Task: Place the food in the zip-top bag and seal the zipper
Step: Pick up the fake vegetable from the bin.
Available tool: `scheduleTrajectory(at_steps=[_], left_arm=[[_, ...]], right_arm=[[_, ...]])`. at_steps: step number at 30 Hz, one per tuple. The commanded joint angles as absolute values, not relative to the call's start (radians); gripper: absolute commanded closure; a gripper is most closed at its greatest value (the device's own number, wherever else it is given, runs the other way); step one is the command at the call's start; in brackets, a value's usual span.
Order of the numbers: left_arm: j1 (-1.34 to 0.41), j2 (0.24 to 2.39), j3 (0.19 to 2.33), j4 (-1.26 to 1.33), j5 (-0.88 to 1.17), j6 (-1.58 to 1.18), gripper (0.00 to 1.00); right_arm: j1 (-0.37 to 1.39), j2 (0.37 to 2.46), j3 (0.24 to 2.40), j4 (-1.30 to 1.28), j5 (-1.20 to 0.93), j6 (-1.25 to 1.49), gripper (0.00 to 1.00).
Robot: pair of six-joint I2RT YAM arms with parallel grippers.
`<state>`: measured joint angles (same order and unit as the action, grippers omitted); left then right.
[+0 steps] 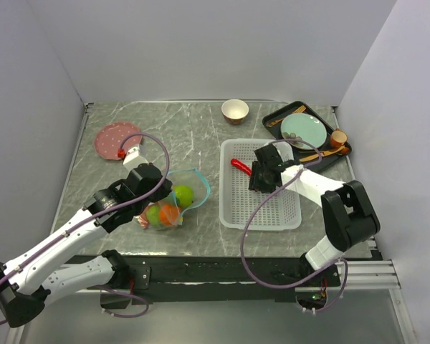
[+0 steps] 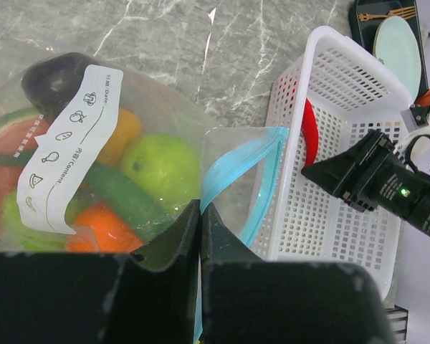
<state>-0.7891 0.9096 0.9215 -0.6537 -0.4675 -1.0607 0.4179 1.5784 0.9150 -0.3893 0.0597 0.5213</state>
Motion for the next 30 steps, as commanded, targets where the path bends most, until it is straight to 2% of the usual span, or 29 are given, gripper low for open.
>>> scheduleTrajectory(at_steps=[1,7,11,17,30], left_arm=[[-0.788,0.897,0.954,-0.65,-0.482,-1.065,0.92],[-0.788,0.9,0.948,-0.643,-0.48,-1.068,0.91],[-0.788,0.904,0.954,-0.644,-0.477,-1.063,0.91],[-0.788,0.9,0.956,-0.65,-0.485,-1.065,0.92],[-0.788,0.899,0.946,-0.641,-0.476,-1.065,0.91]], right_arm=[[0.403,1.612,0.986,-0.347,0.063,0.486,0.48],[0.387,1.643,1.0,-0.337,0.089,0.474,0.5],[0.377,1.672,1.017,-0.334,0.087,0.465,0.57],[0.374,1.721,1.043,-0.33,0.071,0.457,0.6],[0.373,1.695,1.025,-0.33,0.049,0.446,0.81]])
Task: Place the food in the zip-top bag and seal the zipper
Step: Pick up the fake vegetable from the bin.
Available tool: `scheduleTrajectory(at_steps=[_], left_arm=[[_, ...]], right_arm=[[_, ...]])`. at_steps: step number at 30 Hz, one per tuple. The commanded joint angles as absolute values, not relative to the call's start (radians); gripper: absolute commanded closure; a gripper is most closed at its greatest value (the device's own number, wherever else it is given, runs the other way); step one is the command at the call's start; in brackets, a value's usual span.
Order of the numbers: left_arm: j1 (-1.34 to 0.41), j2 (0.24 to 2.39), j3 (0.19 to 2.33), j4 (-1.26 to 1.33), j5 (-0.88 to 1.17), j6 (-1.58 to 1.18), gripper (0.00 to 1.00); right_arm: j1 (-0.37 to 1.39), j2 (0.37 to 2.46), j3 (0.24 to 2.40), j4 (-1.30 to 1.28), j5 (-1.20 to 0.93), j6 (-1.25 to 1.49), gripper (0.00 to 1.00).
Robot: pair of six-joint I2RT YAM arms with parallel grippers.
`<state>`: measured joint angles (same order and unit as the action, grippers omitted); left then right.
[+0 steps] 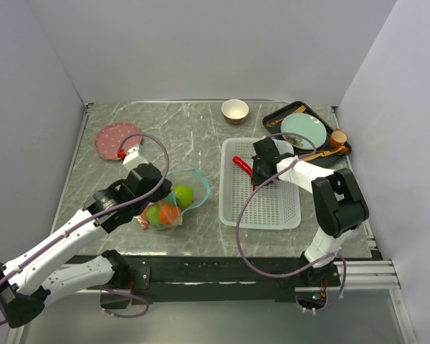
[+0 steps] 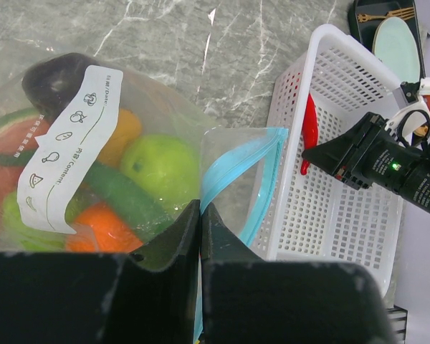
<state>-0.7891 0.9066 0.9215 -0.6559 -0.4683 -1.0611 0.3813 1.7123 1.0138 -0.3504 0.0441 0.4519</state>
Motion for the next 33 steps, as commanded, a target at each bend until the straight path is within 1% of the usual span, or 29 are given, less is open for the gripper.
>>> scheduleTrajectory(at_steps=[1,7,13,18,26,30,33], left_arm=[[-0.788,0.902,0.946,-0.638,-0.474,-1.063,0.92],[-0.788,0.905,0.943,-0.634,-0.469,-1.063,0.92],[-0.788,0.902,0.939,-0.626,-0.466,-1.062,0.91],[-0.788,0.91,0.94,-0.618,-0.459,-1.058,0.92],[-0.788,0.916,0.936,-0.604,-0.448,-1.057,0.92],[-0.788,0.92,0.94,-0.603,-0.448,-1.057,0.92],[-0.788,0.922,0.939,-0.591,-0.445,-1.055,0.92]], right_arm=[[0.374,1.686,1.022,-0.331,0.049,0.446,0.83],[0.374,1.623,0.994,-0.35,0.061,0.442,0.86],[0.374,1.552,0.968,-0.393,0.087,0.425,0.86],[0.374,1.483,0.925,-0.408,0.058,0.437,0.86],[0.376,1.336,0.905,-0.46,0.005,0.469,0.85],[0.383,1.272,0.922,-0.483,-0.093,0.483,0.81],[0.414,1.244,0.946,-0.508,-0.115,0.494,0.8]])
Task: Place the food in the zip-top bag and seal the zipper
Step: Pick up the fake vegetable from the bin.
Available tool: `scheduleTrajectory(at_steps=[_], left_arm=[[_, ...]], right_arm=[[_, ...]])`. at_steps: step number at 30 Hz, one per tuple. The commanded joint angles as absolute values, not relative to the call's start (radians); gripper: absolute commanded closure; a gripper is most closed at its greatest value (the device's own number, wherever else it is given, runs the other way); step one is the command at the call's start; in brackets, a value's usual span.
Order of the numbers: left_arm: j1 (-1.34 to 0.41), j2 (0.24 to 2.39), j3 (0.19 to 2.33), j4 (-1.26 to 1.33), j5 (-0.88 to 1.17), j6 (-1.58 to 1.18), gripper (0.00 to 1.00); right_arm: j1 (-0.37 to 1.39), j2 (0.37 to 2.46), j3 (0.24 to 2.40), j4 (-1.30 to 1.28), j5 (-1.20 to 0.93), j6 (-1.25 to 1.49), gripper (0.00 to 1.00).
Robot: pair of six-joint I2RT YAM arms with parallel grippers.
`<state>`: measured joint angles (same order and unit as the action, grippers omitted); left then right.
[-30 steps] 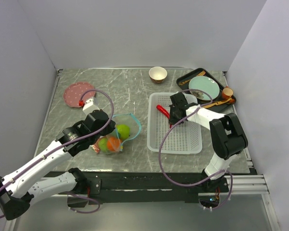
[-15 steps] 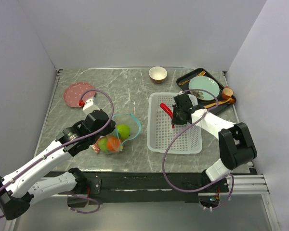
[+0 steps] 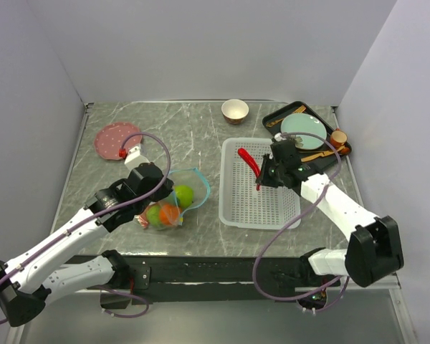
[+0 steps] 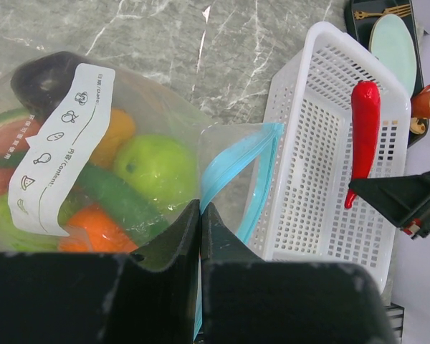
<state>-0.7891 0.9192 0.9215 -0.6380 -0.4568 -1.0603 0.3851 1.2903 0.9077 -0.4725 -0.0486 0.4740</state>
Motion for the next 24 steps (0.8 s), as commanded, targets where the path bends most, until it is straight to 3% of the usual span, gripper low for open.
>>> scheduleTrajectory(at_steps=[1,10,24], left_arm=[[-0.788,0.923,0.939,-0.589,-0.44,-1.054,0.92],[-0.788,0.927,0.934,-0.583,-0.431,-1.06,0.92],[-0.788,0.936,0.933,-0.583,-0.422,-1.065,0.92]], right_arm=[[0.426,1.232,0.951,-0.52,-0.12,0.495,0.8],[0.552,1.178,1.011,-0.571,-0.107,0.474,0.78],[0.669,1.224,1.117,-0.607,-0.308,0.39,0.75]])
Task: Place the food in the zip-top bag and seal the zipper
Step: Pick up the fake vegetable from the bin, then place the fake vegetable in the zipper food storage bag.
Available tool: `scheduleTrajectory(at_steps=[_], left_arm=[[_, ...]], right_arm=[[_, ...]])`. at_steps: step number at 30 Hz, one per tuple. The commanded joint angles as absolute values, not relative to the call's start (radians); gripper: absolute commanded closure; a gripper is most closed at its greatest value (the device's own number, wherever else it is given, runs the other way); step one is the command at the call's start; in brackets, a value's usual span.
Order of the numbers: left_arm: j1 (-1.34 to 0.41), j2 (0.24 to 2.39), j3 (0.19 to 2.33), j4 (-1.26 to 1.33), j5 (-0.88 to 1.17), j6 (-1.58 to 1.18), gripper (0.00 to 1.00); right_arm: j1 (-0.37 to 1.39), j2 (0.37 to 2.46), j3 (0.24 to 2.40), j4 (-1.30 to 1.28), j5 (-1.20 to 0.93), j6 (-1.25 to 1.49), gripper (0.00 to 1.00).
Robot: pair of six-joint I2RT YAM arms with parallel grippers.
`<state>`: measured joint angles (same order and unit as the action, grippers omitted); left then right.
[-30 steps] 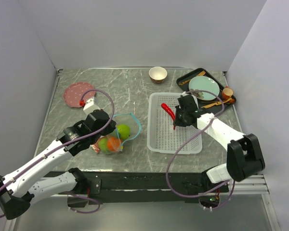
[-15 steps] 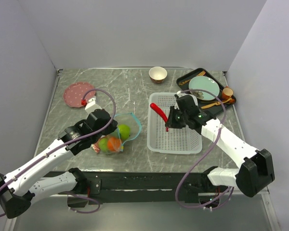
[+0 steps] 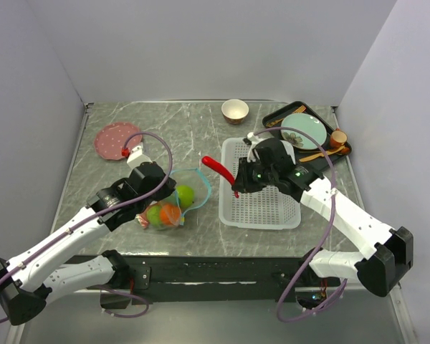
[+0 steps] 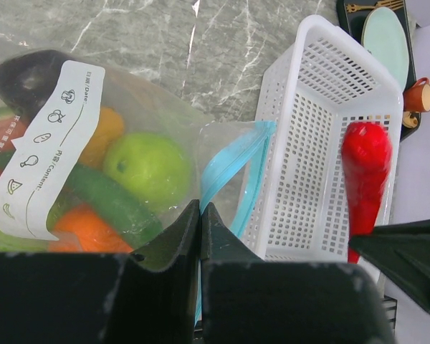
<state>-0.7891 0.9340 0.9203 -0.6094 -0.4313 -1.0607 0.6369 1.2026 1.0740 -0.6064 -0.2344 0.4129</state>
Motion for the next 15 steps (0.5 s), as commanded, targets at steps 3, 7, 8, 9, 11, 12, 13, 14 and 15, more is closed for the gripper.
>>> scheduleTrajectory(at_steps=[3,7,8,9,11,12,13,14,15], left_arm=[[-0.788,0.928,0.933,-0.588,-0.429,-1.068,0.92],[-0.788,0.923,0.934,-0.584,-0.434,-1.063,0.91],[-0.788,0.925,0.934,-0.583,-0.433,-1.06,0.91],[-0.788,0.928,0.937,-0.58,-0.43,-1.057,0.91],[-0.788,0.942,0.945,-0.583,-0.425,-1.055,0.92],[-0.788,0.948,0.948,-0.583,-0.422,-1.055,0.92],[-0.788,0.95,0.951,-0.583,-0.419,-1.052,0.93],[-0.787,0.956,0.951,-0.581,-0.416,-1.049,0.93],[-0.788,0.957,0.951,-0.581,-0.411,-1.049,0.93]], right_arm=[[0.702,1.249,1.134,-0.621,-0.322,0.38,0.75],[0.747,1.279,1.16,-0.67,-0.311,0.354,0.75],[0.753,1.285,1.163,-0.678,-0.296,0.351,0.75],[0.77,1.296,1.166,-0.687,-0.29,0.347,0.75],[0.785,1.305,1.167,-0.695,-0.282,0.345,0.75],[0.796,1.316,1.169,-0.695,-0.282,0.345,0.75],[0.802,1.322,1.175,-0.693,-0.282,0.345,0.75],[0.805,1.327,1.177,-0.69,-0.282,0.344,0.75],[0.81,1.342,1.181,-0.687,-0.287,0.342,0.75]])
